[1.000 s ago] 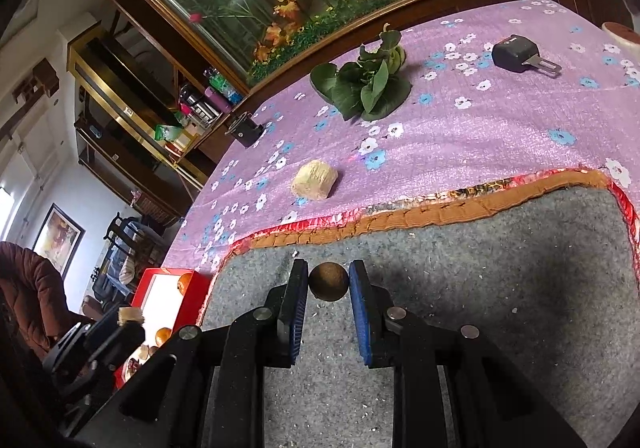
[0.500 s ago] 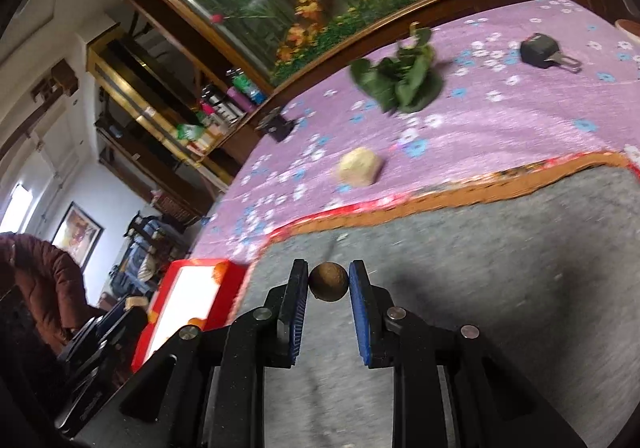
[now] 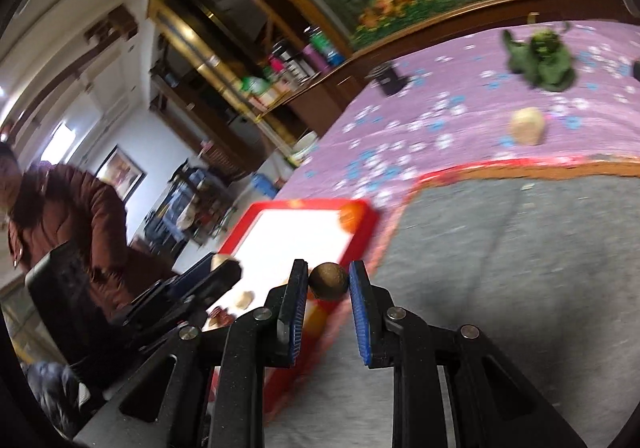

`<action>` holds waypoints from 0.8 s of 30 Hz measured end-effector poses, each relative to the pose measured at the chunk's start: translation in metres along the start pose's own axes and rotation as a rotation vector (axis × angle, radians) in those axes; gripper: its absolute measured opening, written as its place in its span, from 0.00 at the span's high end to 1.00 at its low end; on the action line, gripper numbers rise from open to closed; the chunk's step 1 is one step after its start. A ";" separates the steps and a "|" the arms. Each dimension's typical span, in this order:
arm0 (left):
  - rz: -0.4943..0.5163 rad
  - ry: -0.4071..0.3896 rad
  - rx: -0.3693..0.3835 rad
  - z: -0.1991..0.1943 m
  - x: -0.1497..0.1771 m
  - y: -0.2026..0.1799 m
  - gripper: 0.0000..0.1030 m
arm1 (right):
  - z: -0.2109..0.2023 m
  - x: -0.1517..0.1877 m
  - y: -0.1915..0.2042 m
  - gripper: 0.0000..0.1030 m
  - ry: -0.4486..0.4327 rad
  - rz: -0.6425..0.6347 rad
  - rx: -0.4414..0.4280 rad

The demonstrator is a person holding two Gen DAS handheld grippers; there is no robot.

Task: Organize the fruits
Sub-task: 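Carry both pieces over the white tray and open both grippers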

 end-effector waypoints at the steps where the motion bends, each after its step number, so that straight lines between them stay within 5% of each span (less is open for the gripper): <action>1: -0.010 0.001 -0.007 0.000 0.002 0.006 0.74 | 0.005 0.003 0.008 0.80 0.010 -0.013 -0.006; 24: -0.102 0.014 -0.042 -0.001 0.030 0.065 0.74 | 0.049 0.032 0.077 0.80 0.099 -0.147 -0.015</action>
Point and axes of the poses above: each gripper's, at about its wrist camera, not at the fingertips, and z roughly the way its jaws point, y to its left, x to its underside, the point moved 5 cm from there along z, roughly the way its jaws point, and after that the axes turned 4 degrees about y, right-handed, at the moved point
